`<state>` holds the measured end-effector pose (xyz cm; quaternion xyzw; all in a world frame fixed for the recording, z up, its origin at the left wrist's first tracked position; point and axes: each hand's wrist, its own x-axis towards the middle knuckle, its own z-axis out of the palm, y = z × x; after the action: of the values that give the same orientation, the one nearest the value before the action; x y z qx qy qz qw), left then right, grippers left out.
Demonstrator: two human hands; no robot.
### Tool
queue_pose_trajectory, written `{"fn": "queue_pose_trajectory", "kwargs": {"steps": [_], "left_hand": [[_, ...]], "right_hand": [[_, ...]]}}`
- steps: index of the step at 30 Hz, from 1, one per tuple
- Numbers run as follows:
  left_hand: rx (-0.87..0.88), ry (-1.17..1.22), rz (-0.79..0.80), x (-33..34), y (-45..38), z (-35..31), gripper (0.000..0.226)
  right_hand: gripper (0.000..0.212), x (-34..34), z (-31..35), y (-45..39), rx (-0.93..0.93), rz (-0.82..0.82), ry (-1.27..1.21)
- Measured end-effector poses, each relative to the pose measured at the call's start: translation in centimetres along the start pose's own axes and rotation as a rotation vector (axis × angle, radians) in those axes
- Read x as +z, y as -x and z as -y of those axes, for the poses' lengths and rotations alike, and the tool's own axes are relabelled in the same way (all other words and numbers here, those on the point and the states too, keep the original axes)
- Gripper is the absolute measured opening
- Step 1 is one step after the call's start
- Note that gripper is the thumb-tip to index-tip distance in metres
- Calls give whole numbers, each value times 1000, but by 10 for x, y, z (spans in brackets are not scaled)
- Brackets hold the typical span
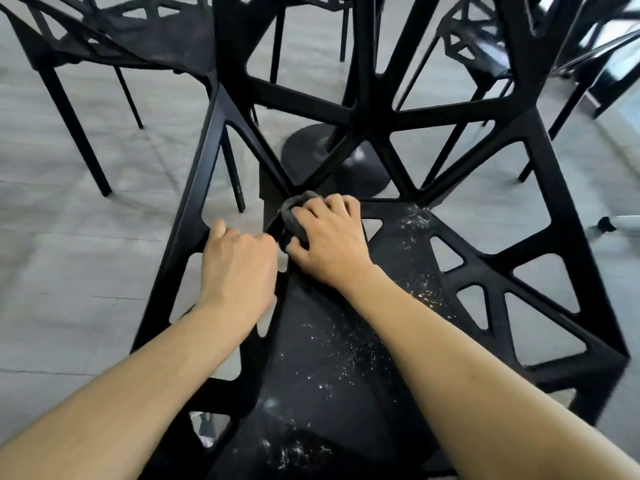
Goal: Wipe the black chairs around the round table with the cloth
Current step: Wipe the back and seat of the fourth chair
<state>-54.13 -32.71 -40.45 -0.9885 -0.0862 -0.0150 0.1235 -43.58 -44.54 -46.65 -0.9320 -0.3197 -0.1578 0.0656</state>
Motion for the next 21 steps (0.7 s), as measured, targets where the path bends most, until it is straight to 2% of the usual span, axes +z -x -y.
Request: {"fn": "queue_pose_trajectory", "kwargs": {"steps": [2, 4, 10, 12, 15, 17, 19, 21], "left_hand": [[-63, -18, -38, 1, -2, -3, 29], [-81, -39, -12, 5, -4, -5, 26], [-112, -117, 41, 6, -4, -6, 23], [-103, -93, 22, 8, -6, -6, 22], [-101, -58, 40, 9, -6, -7, 28], [-94, -53, 23, 8, -6, -7, 27], [-93, -53, 41, 9, -6, -6, 24], [-84, -64, 52, 9, -5, -4, 21]], "right_hand": [[41, 8, -3, 6, -12, -32, -45], [36, 10, -18, 12, 30, -57, -49], [32, -14, -126, 61, 331, 4, 137], [33, -15, -131, 56, 387, 30, 156], [38, -13, -101, 37, 588, 59, 40], [38, -12, -60, 44, 541, 56, -43], [42, -10, -23, 64, 339, 49, -84], [47, -14, -34, 72, 186, 44, -107]]}}
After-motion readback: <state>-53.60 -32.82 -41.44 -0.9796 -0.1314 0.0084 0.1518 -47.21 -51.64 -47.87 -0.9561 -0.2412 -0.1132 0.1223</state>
